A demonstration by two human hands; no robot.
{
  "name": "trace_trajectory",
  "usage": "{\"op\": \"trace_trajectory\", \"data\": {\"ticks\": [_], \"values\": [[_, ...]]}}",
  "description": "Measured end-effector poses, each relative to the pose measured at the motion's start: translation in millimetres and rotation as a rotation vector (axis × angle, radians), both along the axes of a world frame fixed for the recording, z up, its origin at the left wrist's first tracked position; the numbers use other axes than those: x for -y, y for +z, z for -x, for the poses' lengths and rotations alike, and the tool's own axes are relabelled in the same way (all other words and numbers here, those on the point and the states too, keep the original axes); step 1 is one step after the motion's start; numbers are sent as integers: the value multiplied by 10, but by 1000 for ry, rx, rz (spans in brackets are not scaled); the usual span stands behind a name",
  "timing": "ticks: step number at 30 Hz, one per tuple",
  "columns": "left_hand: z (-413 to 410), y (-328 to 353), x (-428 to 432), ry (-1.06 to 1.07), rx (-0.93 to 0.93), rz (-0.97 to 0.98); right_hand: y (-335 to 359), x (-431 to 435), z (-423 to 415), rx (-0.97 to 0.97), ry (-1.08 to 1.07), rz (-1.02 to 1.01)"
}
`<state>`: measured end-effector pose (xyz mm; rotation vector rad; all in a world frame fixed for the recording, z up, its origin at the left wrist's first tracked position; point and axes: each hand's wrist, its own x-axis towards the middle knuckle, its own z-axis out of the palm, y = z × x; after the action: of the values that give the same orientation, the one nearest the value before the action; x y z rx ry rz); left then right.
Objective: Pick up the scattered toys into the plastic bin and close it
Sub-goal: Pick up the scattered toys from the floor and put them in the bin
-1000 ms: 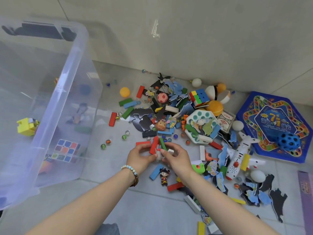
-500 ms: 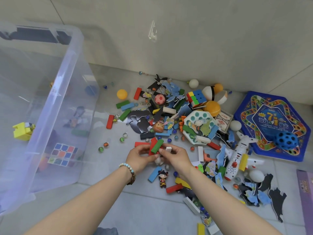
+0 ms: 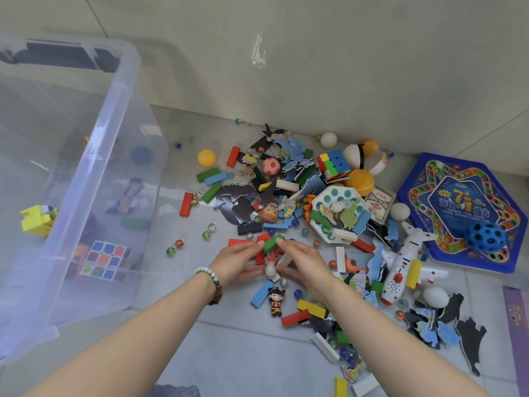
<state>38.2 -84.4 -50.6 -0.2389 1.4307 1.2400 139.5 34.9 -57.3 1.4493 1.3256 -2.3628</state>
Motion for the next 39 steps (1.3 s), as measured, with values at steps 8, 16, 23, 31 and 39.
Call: {"op": "trace_trajectory", "data": {"ticks": [8,16,23,31,39], "values": [[-62,37,-69,98,66,23,-18,62,74,86,-103,-8],[-62,376,-84,38,-41,-49,406,65,48,19,-189,-1],[508,1838,265,72,-345,-194,1872,271,677,-245,-11,-144],[1308,2347,1865,291,-403,-94,2434,1743,1828,-292,312,-176],[1699,2187,2129,-63,-588,304,2369,1264,1950,-125,494,-344]]}}
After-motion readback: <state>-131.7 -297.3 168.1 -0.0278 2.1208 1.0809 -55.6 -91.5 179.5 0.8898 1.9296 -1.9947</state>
